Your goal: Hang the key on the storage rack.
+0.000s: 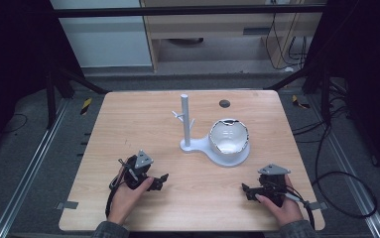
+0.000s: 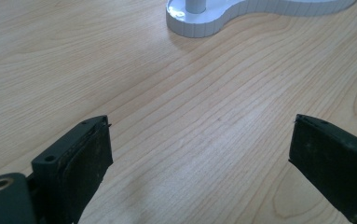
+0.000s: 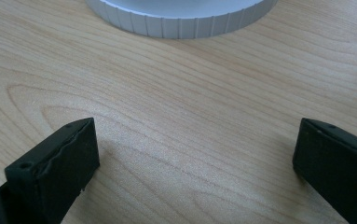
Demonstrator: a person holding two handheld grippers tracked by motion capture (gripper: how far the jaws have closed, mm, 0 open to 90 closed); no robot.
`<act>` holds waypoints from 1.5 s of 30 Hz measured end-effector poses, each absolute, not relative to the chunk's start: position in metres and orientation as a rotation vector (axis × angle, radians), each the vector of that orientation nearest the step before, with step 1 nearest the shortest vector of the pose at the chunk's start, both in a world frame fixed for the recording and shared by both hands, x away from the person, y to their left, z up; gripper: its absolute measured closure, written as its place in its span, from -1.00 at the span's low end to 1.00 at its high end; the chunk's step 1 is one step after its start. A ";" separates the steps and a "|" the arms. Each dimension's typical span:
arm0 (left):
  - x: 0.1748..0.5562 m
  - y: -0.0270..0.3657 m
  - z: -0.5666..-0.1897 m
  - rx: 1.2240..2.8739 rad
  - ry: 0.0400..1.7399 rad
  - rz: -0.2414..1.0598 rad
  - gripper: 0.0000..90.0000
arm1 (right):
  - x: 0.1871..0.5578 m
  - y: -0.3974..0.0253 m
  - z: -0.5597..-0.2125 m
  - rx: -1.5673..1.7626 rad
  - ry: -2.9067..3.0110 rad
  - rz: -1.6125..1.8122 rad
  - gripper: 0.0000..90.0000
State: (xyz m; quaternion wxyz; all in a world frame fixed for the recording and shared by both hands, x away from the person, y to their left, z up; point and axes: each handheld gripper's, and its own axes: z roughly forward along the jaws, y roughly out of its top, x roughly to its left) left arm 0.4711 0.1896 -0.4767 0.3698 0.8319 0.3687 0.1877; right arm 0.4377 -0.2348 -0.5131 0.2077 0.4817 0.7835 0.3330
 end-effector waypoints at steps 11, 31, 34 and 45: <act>0.478 0.204 -0.466 2.211 0.938 0.523 -0.88 | 0.439 -0.235 -0.513 1.333 2.189 0.929 -0.99; 0.517 0.218 -0.426 2.622 1.069 0.309 -0.87 | 0.439 -0.237 -0.514 1.316 2.193 0.927 -0.99; 0.524 0.217 -0.423 2.625 1.092 0.301 -0.87 | 0.437 -0.238 -0.514 1.318 2.195 0.931 -0.99; 0.532 0.216 -0.437 2.732 1.093 0.250 -0.62 | 0.436 -0.238 -0.513 1.319 2.199 0.933 -0.99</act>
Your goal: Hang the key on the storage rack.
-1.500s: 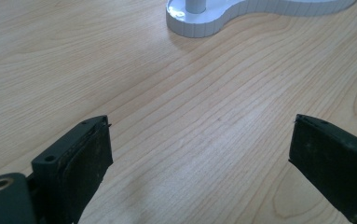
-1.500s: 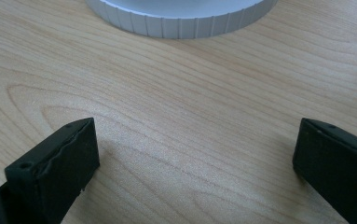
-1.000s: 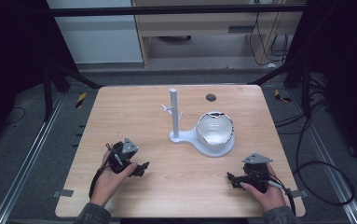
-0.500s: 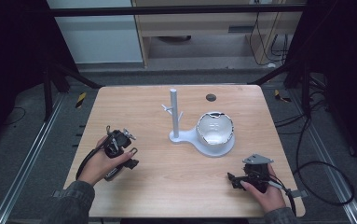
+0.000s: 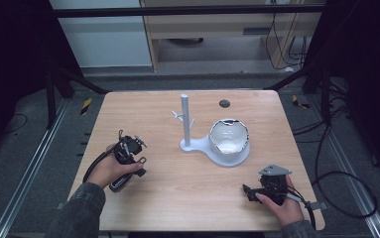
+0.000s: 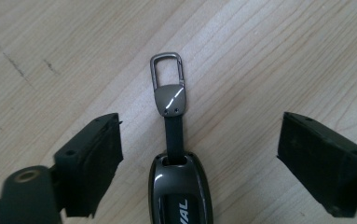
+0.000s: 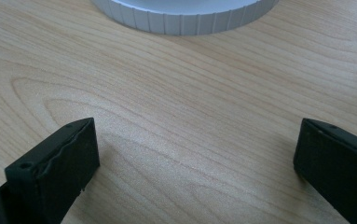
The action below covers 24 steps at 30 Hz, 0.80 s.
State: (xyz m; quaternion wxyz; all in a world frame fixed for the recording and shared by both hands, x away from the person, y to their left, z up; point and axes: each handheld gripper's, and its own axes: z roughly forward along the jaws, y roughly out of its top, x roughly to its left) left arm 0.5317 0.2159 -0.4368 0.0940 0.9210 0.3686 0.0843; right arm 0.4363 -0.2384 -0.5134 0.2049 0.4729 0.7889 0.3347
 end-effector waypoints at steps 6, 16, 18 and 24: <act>0.538 0.222 -0.441 2.754 1.160 0.251 -0.25 | 0.436 -0.238 -0.513 1.319 2.202 0.936 -0.99; 0.547 0.225 -0.453 2.783 1.177 0.167 0.30 | 0.435 -0.239 -0.513 1.312 2.203 0.935 -0.99; 0.548 0.224 -0.455 2.782 1.191 0.167 0.32 | 0.435 -0.238 -0.513 1.319 2.203 0.938 -0.99; 0.552 0.223 -0.457 2.786 1.207 0.166 0.43 | 0.435 -0.238 -0.513 1.316 2.204 0.938 -0.99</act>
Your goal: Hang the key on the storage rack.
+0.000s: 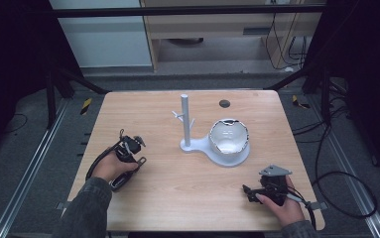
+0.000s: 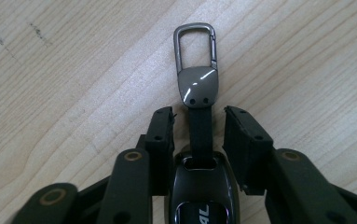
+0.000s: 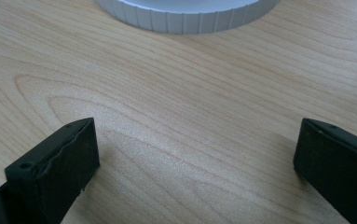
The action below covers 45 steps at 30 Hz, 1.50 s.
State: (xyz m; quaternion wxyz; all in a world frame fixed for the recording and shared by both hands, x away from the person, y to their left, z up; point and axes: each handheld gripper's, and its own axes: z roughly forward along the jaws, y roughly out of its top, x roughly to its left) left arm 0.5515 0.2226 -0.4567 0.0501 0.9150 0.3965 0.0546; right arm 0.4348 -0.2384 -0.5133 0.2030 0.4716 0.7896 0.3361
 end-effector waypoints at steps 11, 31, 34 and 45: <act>0.553 0.225 -0.458 2.788 1.226 0.170 0.58 | 0.435 -0.239 -0.513 1.314 2.205 0.938 -0.99; 0.549 0.225 -0.457 2.769 1.217 0.177 0.78 | 0.434 -0.238 -0.513 1.312 2.204 0.938 -0.99; 0.544 0.229 -0.455 2.733 1.216 0.195 0.78 | 0.434 -0.238 -0.513 1.313 2.204 0.938 -0.99; 0.528 0.251 -0.433 2.571 1.223 0.253 0.78 | 0.434 -0.238 -0.513 1.312 2.204 0.937 -0.99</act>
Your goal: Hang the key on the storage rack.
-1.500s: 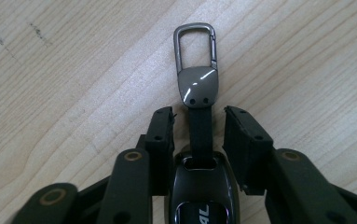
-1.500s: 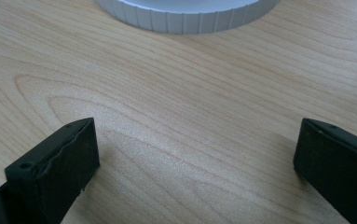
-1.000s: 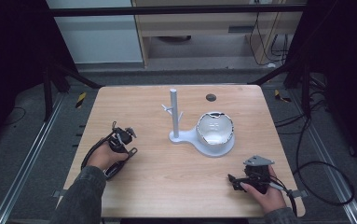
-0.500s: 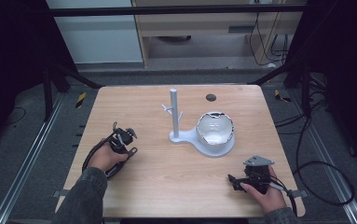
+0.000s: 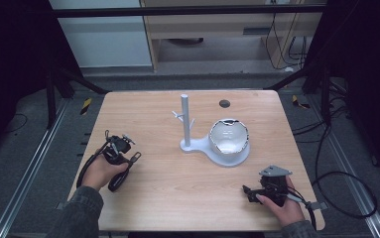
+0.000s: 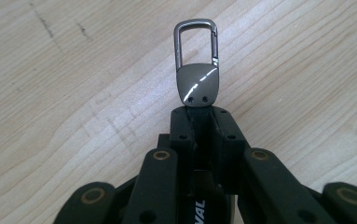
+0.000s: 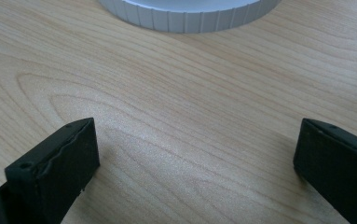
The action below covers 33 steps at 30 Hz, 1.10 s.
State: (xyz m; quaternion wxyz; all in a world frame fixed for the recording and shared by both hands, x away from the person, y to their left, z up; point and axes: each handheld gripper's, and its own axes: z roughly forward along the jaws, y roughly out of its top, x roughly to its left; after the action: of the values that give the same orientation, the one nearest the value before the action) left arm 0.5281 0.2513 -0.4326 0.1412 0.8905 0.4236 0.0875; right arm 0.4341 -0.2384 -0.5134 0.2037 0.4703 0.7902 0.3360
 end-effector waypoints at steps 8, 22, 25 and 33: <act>0.514 0.257 -0.423 2.522 1.199 0.299 0.78 | 0.434 -0.238 -0.513 1.312 2.205 0.937 -0.99; 0.483 0.262 -0.405 2.441 1.124 0.410 0.79 | 0.434 -0.238 -0.513 1.312 2.205 0.937 -0.99; 0.474 0.263 -0.401 2.402 1.101 0.432 0.79 | 0.434 -0.238 -0.513 1.313 2.204 0.937 -0.99; 0.454 0.271 -0.396 2.321 1.090 0.485 0.79 | 0.434 -0.238 -0.513 1.312 2.205 0.937 -0.99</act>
State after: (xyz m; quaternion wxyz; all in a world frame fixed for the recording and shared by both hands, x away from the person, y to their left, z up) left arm 0.4542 0.2711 -0.3963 0.2628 0.8581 0.4030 0.1794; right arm 0.4342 -0.2384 -0.5134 0.2038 0.4703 0.7903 0.3359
